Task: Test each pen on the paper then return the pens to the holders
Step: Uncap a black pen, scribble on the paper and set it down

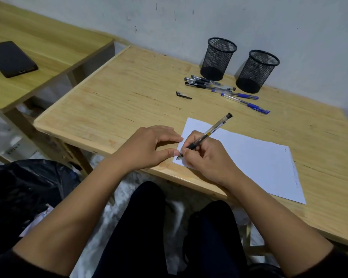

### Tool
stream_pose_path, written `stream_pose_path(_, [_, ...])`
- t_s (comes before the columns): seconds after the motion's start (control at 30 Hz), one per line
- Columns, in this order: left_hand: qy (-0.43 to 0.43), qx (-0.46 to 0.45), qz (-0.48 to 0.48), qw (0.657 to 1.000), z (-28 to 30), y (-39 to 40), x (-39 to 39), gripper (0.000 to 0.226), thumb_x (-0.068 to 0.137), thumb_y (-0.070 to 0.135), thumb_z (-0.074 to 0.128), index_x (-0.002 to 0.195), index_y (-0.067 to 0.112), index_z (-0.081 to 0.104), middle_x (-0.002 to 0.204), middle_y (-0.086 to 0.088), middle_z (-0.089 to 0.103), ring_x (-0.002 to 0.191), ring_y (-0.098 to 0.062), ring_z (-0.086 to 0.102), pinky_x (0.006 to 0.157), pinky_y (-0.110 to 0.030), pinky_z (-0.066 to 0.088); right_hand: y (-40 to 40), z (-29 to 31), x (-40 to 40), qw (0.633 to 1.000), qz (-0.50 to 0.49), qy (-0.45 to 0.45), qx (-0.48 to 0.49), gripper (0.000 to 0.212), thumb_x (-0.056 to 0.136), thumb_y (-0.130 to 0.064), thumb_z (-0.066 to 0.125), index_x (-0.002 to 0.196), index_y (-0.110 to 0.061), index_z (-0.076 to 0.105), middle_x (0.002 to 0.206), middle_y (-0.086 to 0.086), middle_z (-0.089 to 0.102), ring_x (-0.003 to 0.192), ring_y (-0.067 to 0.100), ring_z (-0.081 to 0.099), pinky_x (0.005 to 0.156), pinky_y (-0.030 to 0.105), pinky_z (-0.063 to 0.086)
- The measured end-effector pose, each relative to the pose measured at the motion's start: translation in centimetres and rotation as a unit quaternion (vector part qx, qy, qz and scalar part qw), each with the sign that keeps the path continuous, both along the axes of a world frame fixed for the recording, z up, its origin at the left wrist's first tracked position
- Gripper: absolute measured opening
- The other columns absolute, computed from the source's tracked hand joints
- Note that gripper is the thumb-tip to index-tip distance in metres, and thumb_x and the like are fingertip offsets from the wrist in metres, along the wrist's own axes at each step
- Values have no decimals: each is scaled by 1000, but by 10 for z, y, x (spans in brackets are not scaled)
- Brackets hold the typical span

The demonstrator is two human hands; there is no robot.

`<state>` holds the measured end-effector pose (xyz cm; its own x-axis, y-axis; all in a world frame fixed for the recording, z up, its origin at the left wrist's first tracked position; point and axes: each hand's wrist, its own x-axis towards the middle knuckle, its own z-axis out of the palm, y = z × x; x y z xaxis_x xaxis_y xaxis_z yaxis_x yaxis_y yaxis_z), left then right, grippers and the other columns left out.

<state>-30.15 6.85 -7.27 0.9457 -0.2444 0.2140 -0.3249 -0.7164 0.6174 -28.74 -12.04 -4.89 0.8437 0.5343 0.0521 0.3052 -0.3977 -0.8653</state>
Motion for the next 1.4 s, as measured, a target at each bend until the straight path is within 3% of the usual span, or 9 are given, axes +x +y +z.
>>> stream_pose_path(0.1, [1,0,-8,1000,-1,0,0,54,70,59,51,112,29,65,119,7,66,123,-5,48,104,-25,37,0,0,-1,1000,6,-13,-19,13,80,-23,55,81,-12,62,75,16,60,62,22,48,58,16,35])
stream_pose_path(0.2, [6,-2,-2,1000,0,0,0,47,72,53,60,112,28,65,120,6,65,123,-3,48,104,-23,36,0,0,-1,1000,8,-20,-23,18,79,-28,55,81,-11,62,74,11,60,60,10,46,58,16,36])
stream_pose_path(0.3, [6,-1,-1,1000,1,0,0,39,76,42,68,113,28,65,121,5,65,124,-4,47,105,-24,35,1,-2,-1,1000,3,-20,-21,20,78,-27,55,81,-9,63,75,12,61,63,18,49,58,17,37])
stream_pose_path(0.7, [4,-7,-3,1000,2,-1,0,42,73,44,61,112,28,65,119,6,66,121,-3,49,105,-26,37,1,-3,-2,1000,-6,-18,-8,14,78,-20,54,80,-8,63,75,14,62,65,22,52,58,18,38])
stream_pose_path(0.87, [-4,4,-2,1000,2,0,0,41,74,44,61,111,28,65,119,5,66,121,-4,49,103,-24,37,1,-1,-2,1000,-7,-22,-9,15,79,-20,54,80,-7,62,73,12,60,60,11,48,57,15,37])
stream_pose_path(1.07, [0,9,-4,1000,3,0,1,42,74,45,60,112,28,65,120,5,65,122,-6,49,104,-29,38,1,-2,-1,1000,-13,-24,-11,14,80,-17,54,80,-7,63,74,11,61,65,19,52,58,16,38])
stream_pose_path(1.27, [1,18,0,1000,3,0,1,43,74,45,59,112,28,65,120,5,65,123,-5,49,101,-20,34,2,0,-2,999,-19,-26,-14,15,80,-20,53,80,-8,62,73,12,60,64,20,50,57,17,37])
stream_pose_path(1.4, [2,13,6,1000,3,-1,0,40,75,43,60,111,28,65,118,6,66,120,-2,49,101,-15,32,2,7,-1,996,-59,37,52,10,88,-4,51,83,1,57,61,16,52,50,9,45,48,15,38])
